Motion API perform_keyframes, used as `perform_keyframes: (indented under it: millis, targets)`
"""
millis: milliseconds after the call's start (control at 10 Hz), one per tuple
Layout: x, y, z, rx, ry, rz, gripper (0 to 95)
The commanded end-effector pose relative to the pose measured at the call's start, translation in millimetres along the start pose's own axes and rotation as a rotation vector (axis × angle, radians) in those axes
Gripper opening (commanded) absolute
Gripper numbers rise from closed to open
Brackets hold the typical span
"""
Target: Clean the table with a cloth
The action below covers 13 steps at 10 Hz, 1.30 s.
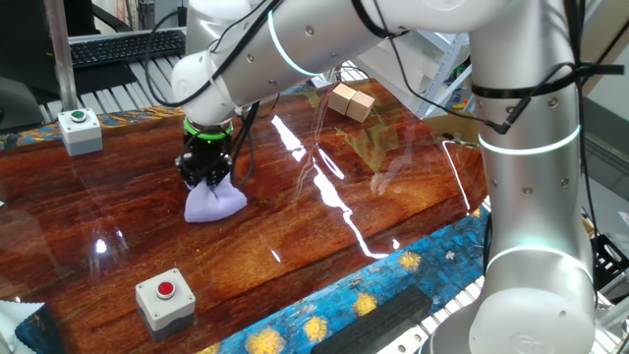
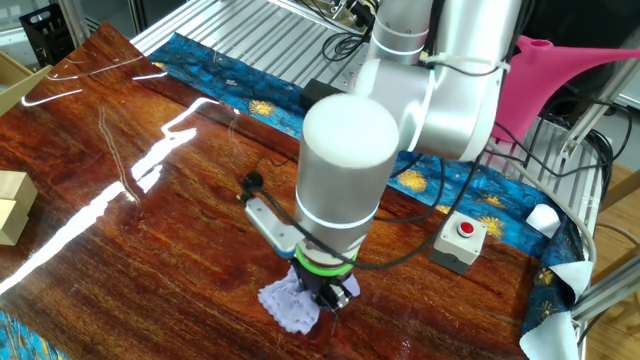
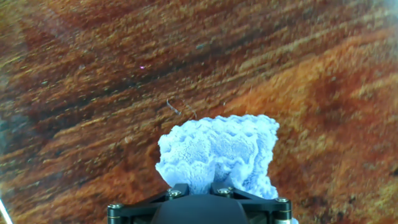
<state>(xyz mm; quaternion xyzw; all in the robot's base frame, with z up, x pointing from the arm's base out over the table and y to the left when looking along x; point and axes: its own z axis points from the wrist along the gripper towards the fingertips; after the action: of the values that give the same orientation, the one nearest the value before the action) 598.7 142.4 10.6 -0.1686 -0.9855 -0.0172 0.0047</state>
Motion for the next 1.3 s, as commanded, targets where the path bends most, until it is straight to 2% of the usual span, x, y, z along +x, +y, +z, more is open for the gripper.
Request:
perform_keyframes:
  millis: [100, 900, 1300]
  targets:
    - [4.8, 2.7, 0.5, -0.004, 0.006, 0.001, 0.0]
    - [27.0, -11.0, 4.9, -0.030, -0.009, -0.004, 0.0]
    - [4.0, 3.2, 6.2, -0.016, -0.020, 0.054, 0.0]
